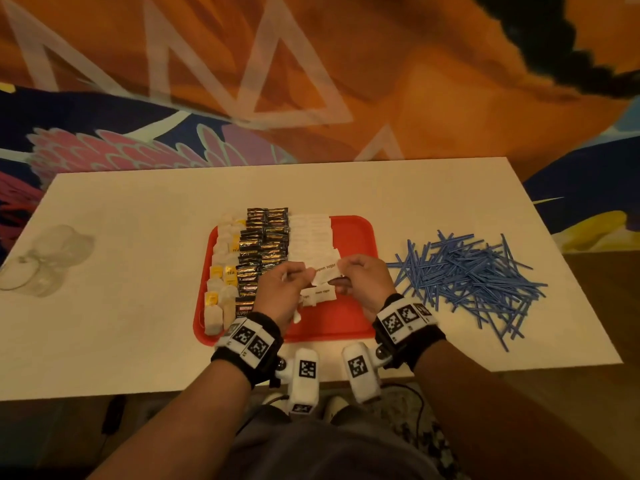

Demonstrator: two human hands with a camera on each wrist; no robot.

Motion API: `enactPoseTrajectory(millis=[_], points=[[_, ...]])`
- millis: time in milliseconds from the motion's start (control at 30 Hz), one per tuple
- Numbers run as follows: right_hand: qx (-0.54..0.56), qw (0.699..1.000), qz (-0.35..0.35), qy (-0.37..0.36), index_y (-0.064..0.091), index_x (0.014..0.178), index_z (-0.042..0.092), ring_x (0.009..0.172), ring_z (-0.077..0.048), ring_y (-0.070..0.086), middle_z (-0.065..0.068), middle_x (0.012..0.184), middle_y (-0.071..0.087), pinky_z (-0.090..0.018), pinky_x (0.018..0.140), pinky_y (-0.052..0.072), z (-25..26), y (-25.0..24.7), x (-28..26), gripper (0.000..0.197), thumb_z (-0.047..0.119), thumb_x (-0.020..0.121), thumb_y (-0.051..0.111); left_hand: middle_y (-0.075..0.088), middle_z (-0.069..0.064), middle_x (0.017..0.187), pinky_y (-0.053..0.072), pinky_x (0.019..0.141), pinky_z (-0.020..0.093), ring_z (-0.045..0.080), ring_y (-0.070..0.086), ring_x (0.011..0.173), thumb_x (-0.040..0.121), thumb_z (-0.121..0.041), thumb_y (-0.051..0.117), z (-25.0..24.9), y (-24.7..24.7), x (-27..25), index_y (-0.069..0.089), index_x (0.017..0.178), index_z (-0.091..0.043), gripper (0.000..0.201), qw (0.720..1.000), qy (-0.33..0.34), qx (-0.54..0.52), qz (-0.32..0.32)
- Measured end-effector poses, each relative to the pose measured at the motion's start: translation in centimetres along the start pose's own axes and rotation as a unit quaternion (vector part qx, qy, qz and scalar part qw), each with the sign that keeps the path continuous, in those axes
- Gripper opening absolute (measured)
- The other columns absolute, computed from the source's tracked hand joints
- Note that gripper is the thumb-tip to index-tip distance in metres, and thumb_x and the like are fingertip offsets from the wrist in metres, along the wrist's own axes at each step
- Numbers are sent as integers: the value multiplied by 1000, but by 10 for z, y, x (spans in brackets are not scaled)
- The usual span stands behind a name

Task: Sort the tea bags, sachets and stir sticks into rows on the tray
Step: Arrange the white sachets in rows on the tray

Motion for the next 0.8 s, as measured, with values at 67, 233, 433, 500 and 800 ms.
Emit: enactPoseTrajectory(millis=[67,233,433,500,800], points=[[-6,1000,9,12,61,106,2,71,-18,68,-17,103,68,-25,54,52,-6,3,2,14,10,94,61,67,3,85,43,60,28,10,57,63,90,-15,72,1,-1,1,66,91,-16,6,1000,-1,9,13],[-31,999,-4,31,65,113,11,85,-20,67,-10,108,70,-31,66,53,-20,14,2,55,47,73,77,62,-2,80,49,66,28,13,58,73,91,-12,69,-1,-6,5,63,90,-19,9,996,36,72,37],[-28,997,21,73,63,109,2,71,-18,65,-11,94,70,-26,53,48,-48,18,-3,26,19,90,69,56,-7,70,46,55,15,0,53,58,90,-5,67,12,-23,8,59,92,-18,15,992,62,112,21],[-109,992,25,64,61,113,3,68,-12,68,-8,88,71,-25,56,50,-57,15,-1,33,17,86,74,55,-6,70,49,62,25,7,55,64,88,-7,70,25,-29,11,59,91,-21,18,991,39,123,16],[-292,953,-5,76,65,119,12,68,1,61,0,87,72,-13,53,40,-90,-14,31,34,27,89,70,72,5,87,45,51,24,9,65,65,94,-8,63,68,-56,13,60,96,-15,8,991,-85,95,-33]])
Point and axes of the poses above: each hand's wrist, its own x-axis towards the middle knuckle, its own y-axis out of the palm, z = x × y, the point moved 8 cm from there along x, towards the middle knuckle
